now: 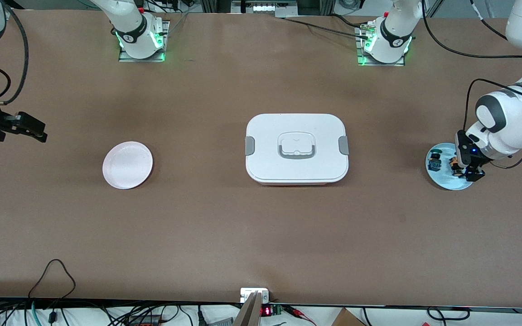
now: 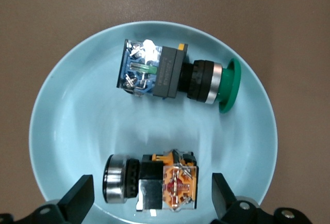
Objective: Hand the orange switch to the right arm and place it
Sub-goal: 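Close the left gripper on the orange switch and lift it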
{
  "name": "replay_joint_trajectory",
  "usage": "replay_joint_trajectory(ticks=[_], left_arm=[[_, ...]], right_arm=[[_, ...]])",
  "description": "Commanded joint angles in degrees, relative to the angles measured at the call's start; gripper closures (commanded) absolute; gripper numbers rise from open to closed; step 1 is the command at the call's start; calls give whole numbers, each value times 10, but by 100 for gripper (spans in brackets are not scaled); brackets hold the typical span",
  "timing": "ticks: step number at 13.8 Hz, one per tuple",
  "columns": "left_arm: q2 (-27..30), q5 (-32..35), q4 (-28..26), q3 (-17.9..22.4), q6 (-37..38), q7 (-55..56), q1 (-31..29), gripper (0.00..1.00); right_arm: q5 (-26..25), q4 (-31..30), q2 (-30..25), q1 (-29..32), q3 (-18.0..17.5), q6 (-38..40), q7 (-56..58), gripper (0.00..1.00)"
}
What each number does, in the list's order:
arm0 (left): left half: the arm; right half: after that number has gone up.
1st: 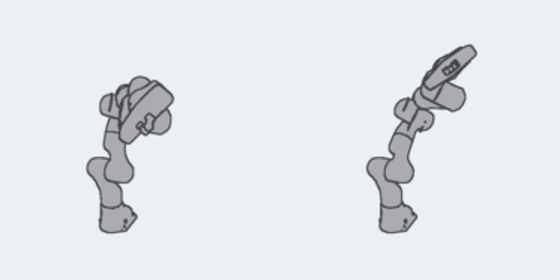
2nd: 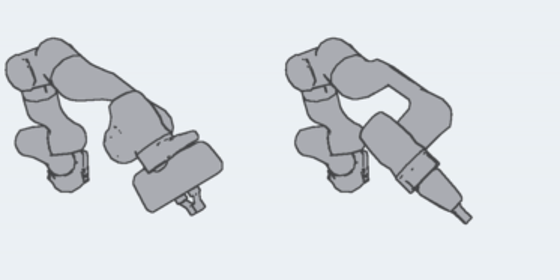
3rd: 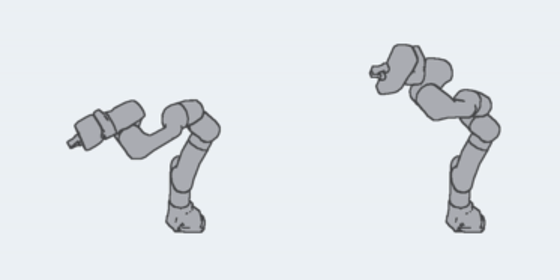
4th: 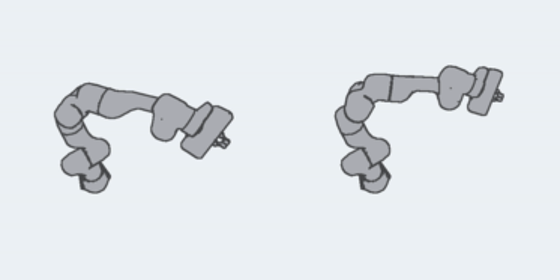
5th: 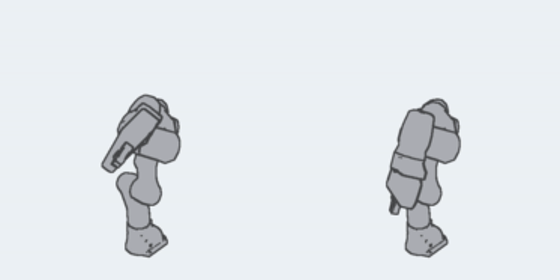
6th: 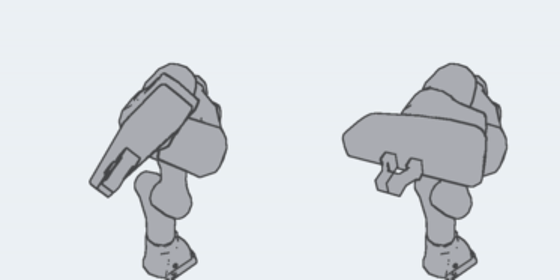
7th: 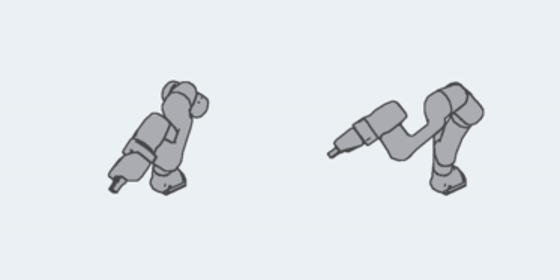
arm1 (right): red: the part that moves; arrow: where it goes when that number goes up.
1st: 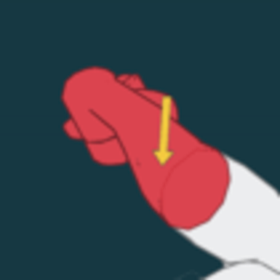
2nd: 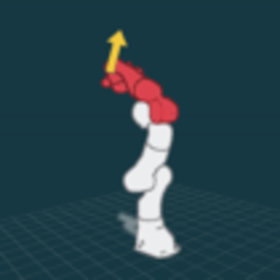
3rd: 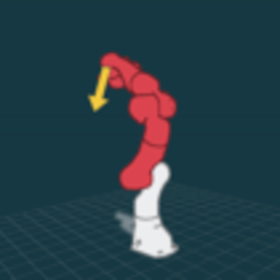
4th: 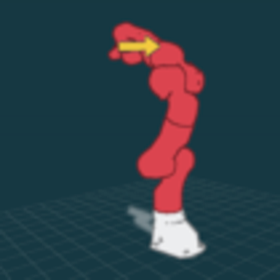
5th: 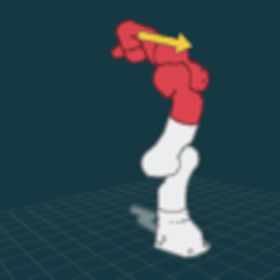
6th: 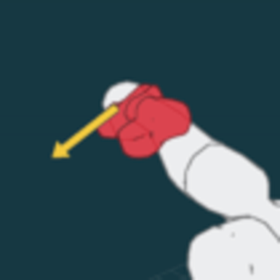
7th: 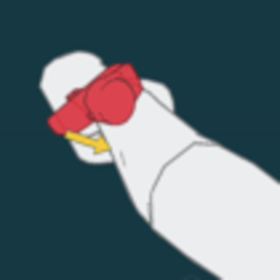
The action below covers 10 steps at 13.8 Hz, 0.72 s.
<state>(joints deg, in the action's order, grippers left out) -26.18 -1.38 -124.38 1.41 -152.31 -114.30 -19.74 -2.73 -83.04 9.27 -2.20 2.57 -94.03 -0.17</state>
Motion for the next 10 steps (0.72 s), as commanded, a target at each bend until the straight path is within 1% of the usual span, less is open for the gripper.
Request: replay_joint_trajectory(ticks=[1,2,3,4,5,6,7,8,10], left_arm=[[-21,-19,23,-7,-1,-17,-7,0],[-22,-19,23,-7,-1,-17,-7,0],[-22,-19,23,-7,-2,-17,-7,4],[-22,-19,23,-7,-5,-20,-6,32],[-22,-19,24,-12,-8,-22,-6,63],[-22,-19,24,-14,-8,-22,-7,80],[-22,-19,31,-15,-8,-22,-7,89],[-22,-21,35,-16,-6,-22,-9,100],[-14,-27,40,-23,-4,-20,-19,100]], right_arm=[[-1,3,0,10,2,10,7,0],[-1,2,0,17,4,17,8,0],[-1,3,0,26,4,32,8,0],[-1,6,0,33,4,37,10,0],[3,5,0,41,4,45,17,0],[4,7,1,45,4,58,27,0],[7,9,-2,44,3,56,40,0],[6,11,-2,40,-1,60,45,0],[0,10,-13,33,-4,63,43,0]])
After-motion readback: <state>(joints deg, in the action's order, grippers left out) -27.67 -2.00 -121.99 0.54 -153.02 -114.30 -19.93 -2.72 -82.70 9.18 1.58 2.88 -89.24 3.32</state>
